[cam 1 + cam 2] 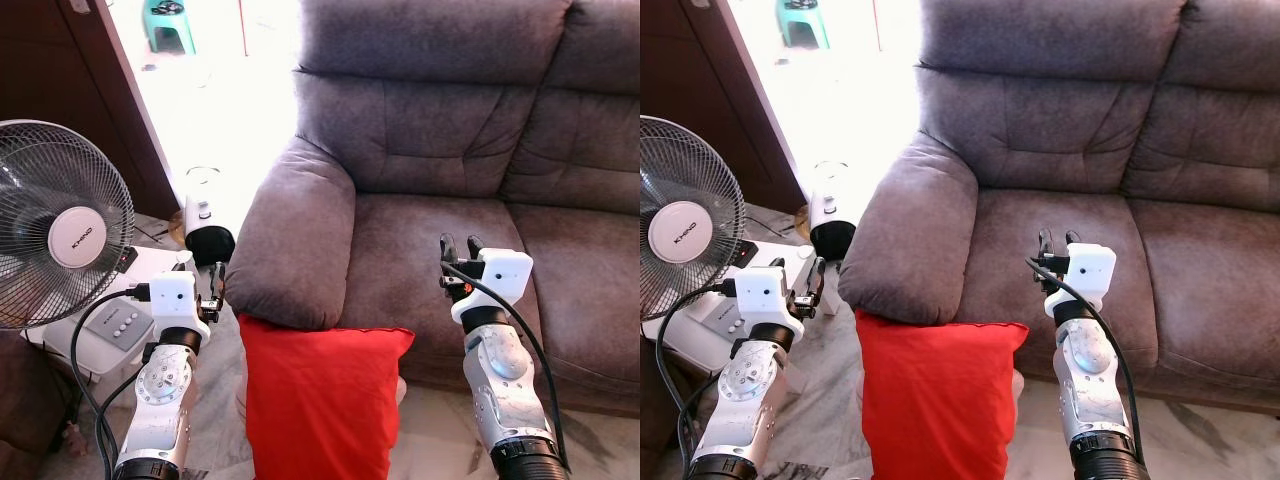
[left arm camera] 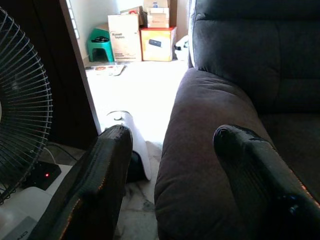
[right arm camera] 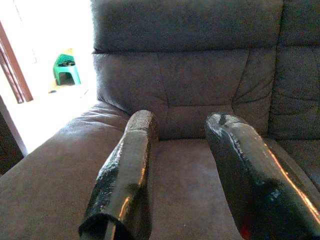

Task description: Move the pillow to the sofa from floor

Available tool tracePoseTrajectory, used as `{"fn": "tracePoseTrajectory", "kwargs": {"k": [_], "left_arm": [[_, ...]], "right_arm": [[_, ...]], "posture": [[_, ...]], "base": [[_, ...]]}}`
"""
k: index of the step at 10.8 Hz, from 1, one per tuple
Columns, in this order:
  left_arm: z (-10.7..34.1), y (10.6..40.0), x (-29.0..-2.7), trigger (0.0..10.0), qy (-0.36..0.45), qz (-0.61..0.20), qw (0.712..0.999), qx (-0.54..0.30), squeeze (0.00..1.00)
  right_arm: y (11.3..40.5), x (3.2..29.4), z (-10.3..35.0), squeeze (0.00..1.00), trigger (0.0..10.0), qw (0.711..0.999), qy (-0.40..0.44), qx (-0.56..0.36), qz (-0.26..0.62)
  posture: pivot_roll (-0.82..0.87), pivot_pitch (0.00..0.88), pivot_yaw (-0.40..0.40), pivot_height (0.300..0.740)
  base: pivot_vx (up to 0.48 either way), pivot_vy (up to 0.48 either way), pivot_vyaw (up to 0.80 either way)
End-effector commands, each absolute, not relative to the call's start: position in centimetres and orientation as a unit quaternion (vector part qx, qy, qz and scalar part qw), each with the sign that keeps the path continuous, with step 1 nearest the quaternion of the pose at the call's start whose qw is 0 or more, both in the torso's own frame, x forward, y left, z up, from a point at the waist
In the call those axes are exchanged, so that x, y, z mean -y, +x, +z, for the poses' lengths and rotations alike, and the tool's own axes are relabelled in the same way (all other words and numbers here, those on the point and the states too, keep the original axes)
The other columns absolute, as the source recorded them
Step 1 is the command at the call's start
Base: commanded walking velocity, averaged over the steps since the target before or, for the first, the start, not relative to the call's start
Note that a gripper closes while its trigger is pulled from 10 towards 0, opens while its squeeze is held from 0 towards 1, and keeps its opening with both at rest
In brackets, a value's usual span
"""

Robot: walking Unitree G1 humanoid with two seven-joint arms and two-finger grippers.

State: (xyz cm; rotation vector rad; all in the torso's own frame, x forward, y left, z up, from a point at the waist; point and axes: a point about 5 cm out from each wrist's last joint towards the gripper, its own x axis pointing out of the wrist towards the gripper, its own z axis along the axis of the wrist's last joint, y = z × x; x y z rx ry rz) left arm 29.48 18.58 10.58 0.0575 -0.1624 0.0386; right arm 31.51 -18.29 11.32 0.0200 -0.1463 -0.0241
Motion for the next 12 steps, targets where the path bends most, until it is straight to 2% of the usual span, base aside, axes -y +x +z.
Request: {"fn": "tracePoseTrajectory", "kwargs": {"k": [1, 5, 8, 11, 12], "left_arm": [[11.01, 29.50, -18.60, 10.0, 0.028, 0.021, 0.996, 0.087, 0.00], [11.05, 29.46, -18.62, 10.0, 0.029, 0.020, 0.995, 0.088, 0.00], [11.24, 29.51, -18.59, 10.0, 0.028, 0.019, 0.995, 0.093, 0.00], [11.07, 29.26, -18.73, 10.0, 0.030, 0.012, 0.995, 0.091, 0.00], [11.29, 29.54, -18.59, 10.0, 0.034, 0.009, 0.995, 0.092, 0.00]], "right_arm": [[31.62, 18.17, 11.69, 0.00, 10.0, 0.997, 0.011, 0.077, -0.009], [31.69, 17.86, 11.72, 0.00, 10.0, 0.997, 0.012, 0.079, -0.004], [31.69, 17.84, 11.91, 0.00, 10.0, 0.996, 0.012, 0.085, -0.002], [31.31, 18.20, 11.55, 0.00, 10.0, 0.996, 0.011, 0.083, -0.011], [31.40, 18.32, 11.63, 0.00, 10.0, 0.997, 0.010, 0.081, -0.012]], "posture": [[0.07, 0.127, 0.001, 0.714], [0.07, 0.109, 0.004, 0.714], [0.07, 0.073, 0.011, 0.714], [0.07, 0.000, 0.029, 0.714], [0.12, 0.006, 0.020, 0.714]], "base": [[0.000, 0.000, 0.00], [0.000, 0.000, 0.00], [0.000, 0.000, 0.00], [0.000, 0.000, 0.00], [0.000, 0.000, 0.00]]}}
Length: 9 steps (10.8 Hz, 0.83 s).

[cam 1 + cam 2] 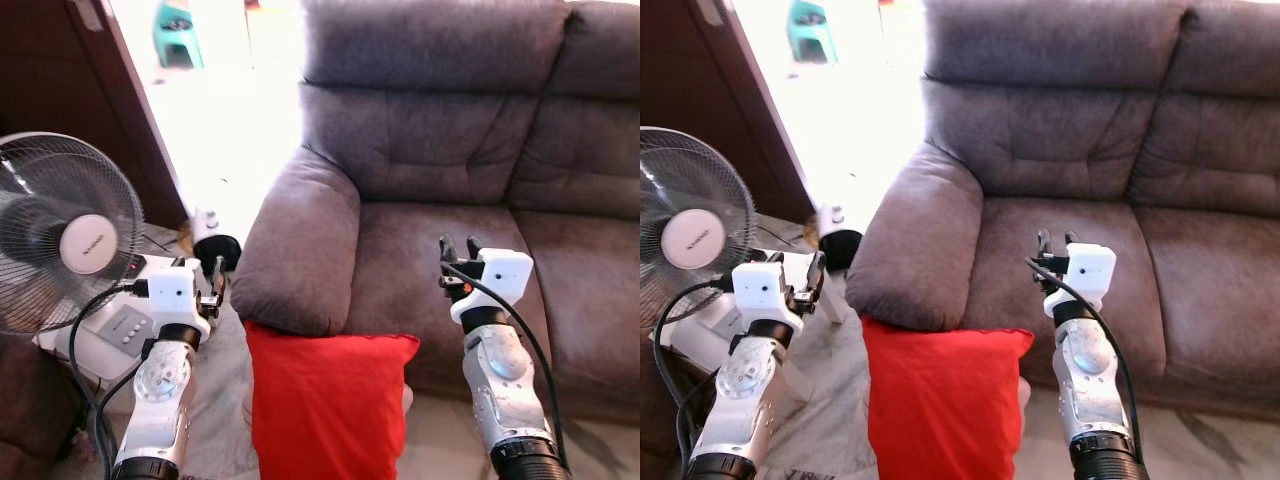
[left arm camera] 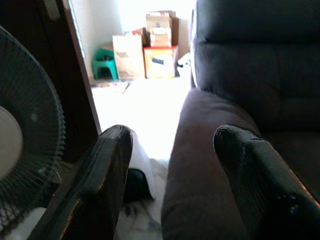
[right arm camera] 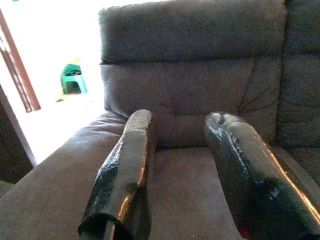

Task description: Move the pillow to the sofa from floor

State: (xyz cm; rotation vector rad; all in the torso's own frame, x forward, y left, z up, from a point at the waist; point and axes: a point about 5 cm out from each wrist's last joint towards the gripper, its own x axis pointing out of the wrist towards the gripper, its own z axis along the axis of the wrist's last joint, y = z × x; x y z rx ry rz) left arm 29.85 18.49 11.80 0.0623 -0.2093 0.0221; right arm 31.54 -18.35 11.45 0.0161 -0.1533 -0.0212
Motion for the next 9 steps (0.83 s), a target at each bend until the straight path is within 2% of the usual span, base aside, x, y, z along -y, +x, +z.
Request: {"fn": "tracePoseTrajectory", "kwargs": {"k": [1, 2, 3, 4, 5, 7, 9], "left_arm": [[12.0, 29.9, -19.3, 10.0, 0.023, 0.026, 0.994, 0.100, 0.00], [11.1, 29.7, -19.3, 10.0, 0.039, 0.022, 0.995, 0.086, 0.00], [12.1, 30.1, -19.7, 10.0, 0.019, 0.039, 0.993, 0.109, 0.00], [11.8, 29.9, -20.0, 10.0, -0.039, 0.060, 0.993, 0.092, 0.00], [11.4, 30.2, -17.7, 10.0, 0.021, -0.030, 0.996, 0.075, 0.00], [13.4, 31.3, -18.3, 10.0, 0.015, -0.003, 0.993, 0.114, 0.00], [13.4, 31.1, -18.9, 10.0, 0.023, 0.003, 0.994, 0.107, 0.00]], "right_arm": [[31.6, 18.1, 11.8, 0.00, 10.0, 0.997, -0.001, 0.080, -0.008], [32.3, 18.5, 12.7, 0.00, 10.0, 0.996, 0.008, 0.093, -0.016], [32.9, 19.1, 12.9, 0.00, 10.0, 0.997, -0.014, 0.079, -0.014], [32.4, 20.5, 13.2, 0.00, 10.0, 0.995, 0.042, 0.078, -0.051], [32.6, 19.1, 13.1, 0.00, 10.0, 0.997, -0.013, 0.079, 0.009], [32.9, 18.9, 13.5, 0.00, 10.0, 0.995, 0.014, 0.093, -0.014], [33.0, 17.6, 13.5, 0.00, 10.0, 0.996, 0.000, 0.087, 0.012]], "posture": [[0.06, 0.025, 0.021, 0.714], [0.10, 0.041, 0.021, 0.714], [0.11, 0.044, 0.020, 0.714], [0.07, 0.024, 0.040, 0.714], [0.06, 0.034, 0.045, 0.714], [0.07, 0.058, 0.034, 0.714], [0.08, 0.120, 0.030, 0.714]], "base": [[0.000, 0.000, 0.00], [0.000, 0.000, 0.00], [0.000, 0.000, 0.00], [0.000, 0.000, 0.00], [0.000, 0.000, 0.00], [0.000, 0.000, 0.00], [0.000, 0.000, 0.00]]}}
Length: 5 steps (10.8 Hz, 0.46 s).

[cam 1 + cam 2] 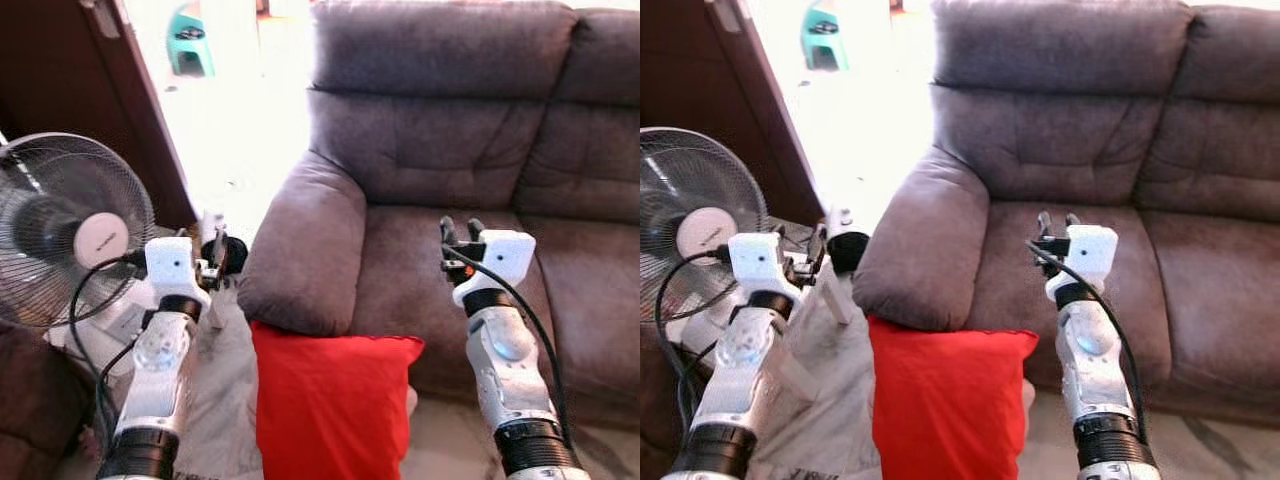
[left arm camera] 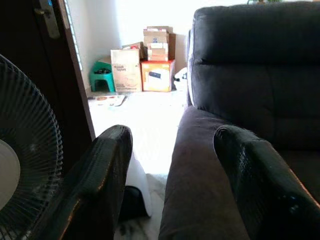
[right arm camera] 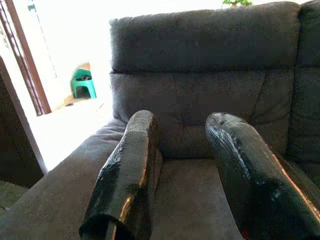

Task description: Move the pillow to the sofa from floor

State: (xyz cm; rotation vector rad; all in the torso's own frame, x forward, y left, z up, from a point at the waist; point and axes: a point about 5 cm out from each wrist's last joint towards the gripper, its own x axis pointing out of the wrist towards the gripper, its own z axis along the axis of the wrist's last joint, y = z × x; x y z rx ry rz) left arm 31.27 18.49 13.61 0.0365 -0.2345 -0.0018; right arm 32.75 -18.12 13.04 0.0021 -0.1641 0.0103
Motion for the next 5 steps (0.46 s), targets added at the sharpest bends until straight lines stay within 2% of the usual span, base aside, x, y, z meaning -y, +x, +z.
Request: {"fn": "tracePoseTrajectory", "kwargs": {"k": [1, 5], "left_arm": [[13.18, 30.94, -19.17, 10.0, 0.026, 0.007, 0.994, 0.105, 0.00], [13.10, 30.84, -19.12, 10.0, 0.023, 0.014, 0.994, 0.103, 0.00]], "right_arm": [[33.06, 17.56, 13.45, 0.00, 10.0, 0.996, 0.002, 0.083, 0.011], [33.41, 17.30, 13.75, 0.00, 10.0, 0.996, 0.008, 0.084, 0.015]], "posture": [[0.08, 0.126, 0.025, 0.714], [0.08, 0.149, 0.019, 0.714]], "base": [[0.000, 0.000, 0.00], [0.000, 0.000, 0.00]]}}
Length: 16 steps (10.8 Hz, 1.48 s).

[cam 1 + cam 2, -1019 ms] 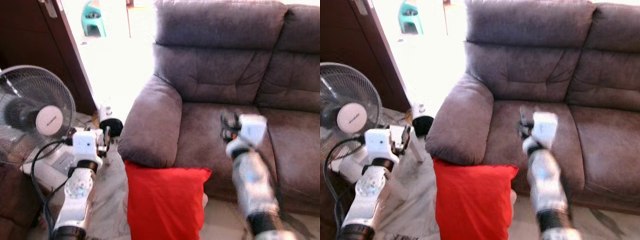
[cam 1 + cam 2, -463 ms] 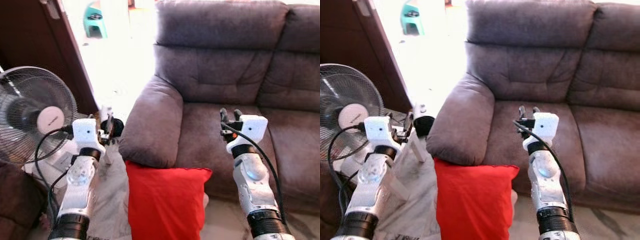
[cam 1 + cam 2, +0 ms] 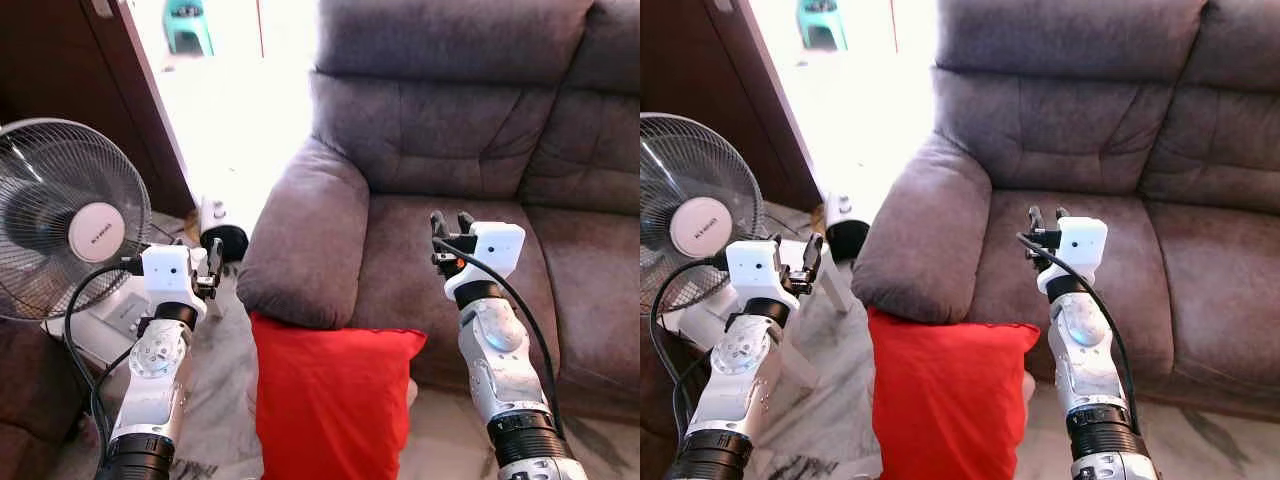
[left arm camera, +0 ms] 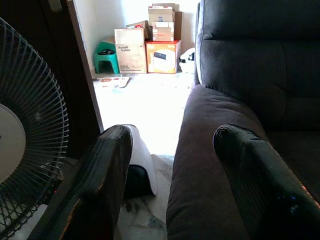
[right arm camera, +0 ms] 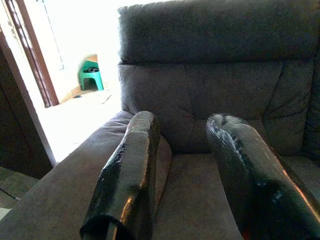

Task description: Move the pillow to the sofa from floor

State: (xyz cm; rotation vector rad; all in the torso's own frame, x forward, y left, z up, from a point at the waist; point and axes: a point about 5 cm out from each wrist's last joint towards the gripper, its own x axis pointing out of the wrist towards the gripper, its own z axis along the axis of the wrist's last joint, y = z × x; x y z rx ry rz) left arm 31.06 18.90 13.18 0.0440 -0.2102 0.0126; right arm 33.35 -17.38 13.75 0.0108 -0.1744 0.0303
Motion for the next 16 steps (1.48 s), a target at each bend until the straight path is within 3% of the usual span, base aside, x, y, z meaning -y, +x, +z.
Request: {"fn": "tracePoseTrajectory", "kwargs": {"k": [1, 8, 11, 16], "left_arm": [[13.3, 31.0, -19.2, 10.0, 0.023, 0.014, 0.994, 0.105, 0.00], [13.4, 30.8, -19.2, 10.0, 0.025, 0.008, 0.994, 0.109, 0.00], [12.2, 30.8, -19.5, 10.0, -0.007, 0.015, 0.997, 0.070, 0.00], [11.9, 30.2, -19.2, 10.0, 0.011, 0.009, 0.997, 0.074, 0.00]], "right_arm": [[33.3, 17.4, 13.6, 0.00, 10.0, 0.997, 0.006, 0.081, 0.016], [32.6, 17.1, 11.4, 0.00, 10.0, 0.999, 0.001, 0.028, 0.018], [32.6, 17.1, 9.9, 0.00, 10.0, 0.999, 0.001, -0.033, 0.001], [32.3, 17.4, 10.6, 0.00, 10.0, 1.000, -0.004, -0.013, -0.003]], "posture": [[0.08, 0.152, 0.023, 0.714], [0.08, 0.105, 0.032, 0.714], [0.08, 0.053, 0.035, 0.714], [0.07, 0.000, 0.032, 0.714]], "base": [[0.000, 0.000, 0.00], [0.000, 0.000, 0.00], [0.000, 0.000, 0.00], [0.000, 0.000, 0.00]]}}
